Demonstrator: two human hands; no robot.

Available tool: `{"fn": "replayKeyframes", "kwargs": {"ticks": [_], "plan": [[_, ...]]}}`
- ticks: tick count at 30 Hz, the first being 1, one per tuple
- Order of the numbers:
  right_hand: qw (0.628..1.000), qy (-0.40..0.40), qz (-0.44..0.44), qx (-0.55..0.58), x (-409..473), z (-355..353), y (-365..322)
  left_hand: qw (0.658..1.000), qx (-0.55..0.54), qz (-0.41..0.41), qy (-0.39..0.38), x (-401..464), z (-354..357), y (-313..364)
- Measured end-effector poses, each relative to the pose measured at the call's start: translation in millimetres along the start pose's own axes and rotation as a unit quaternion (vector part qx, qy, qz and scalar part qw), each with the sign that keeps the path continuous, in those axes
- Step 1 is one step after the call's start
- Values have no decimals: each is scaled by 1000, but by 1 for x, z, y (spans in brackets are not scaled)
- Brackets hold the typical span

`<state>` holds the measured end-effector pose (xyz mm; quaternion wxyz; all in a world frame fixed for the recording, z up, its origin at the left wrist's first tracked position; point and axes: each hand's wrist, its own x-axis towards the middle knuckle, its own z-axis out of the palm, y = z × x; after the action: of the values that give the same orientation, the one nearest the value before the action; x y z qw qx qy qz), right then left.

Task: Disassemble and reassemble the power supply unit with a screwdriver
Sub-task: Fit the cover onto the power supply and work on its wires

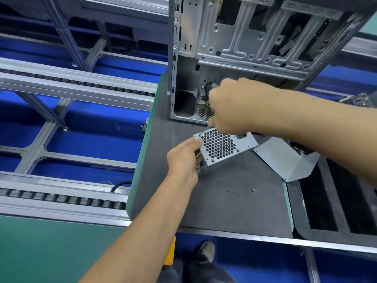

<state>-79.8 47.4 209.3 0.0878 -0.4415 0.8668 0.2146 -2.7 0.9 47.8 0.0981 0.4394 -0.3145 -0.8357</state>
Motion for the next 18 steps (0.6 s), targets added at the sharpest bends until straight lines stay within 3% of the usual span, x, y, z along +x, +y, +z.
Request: {"fn": "replayKeyframes", "kwargs": {"ticks": [2, 5, 8, 10, 13, 15, 18], "plan": [[997, -39, 46, 49, 7, -5, -1, 1000, 3, 4, -4, -1, 0, 0], [998, -50, 22, 36, 11, -2, 7, 1000, 3, 7, -6, 0, -2, 0], [995, 25, -63, -79, 2, 2, 13, 1000, 6, 10, -9, 1, -2, 0], [972, 74, -124, -185, -3, 0, 12, 1000, 8, 12, -10, 1, -1, -1], [959, 62, -159, -226, -10, -7, -2, 1000, 10, 11, -3, 2, -1, -3], [970, 43, -136, -198, -8, -4, -10, 1000, 11, 11, 1, 5, -1, -2], [998, -13, -22, -65, 6, -8, -15, 1000, 15, 12, -3, 6, 0, -3]]}}
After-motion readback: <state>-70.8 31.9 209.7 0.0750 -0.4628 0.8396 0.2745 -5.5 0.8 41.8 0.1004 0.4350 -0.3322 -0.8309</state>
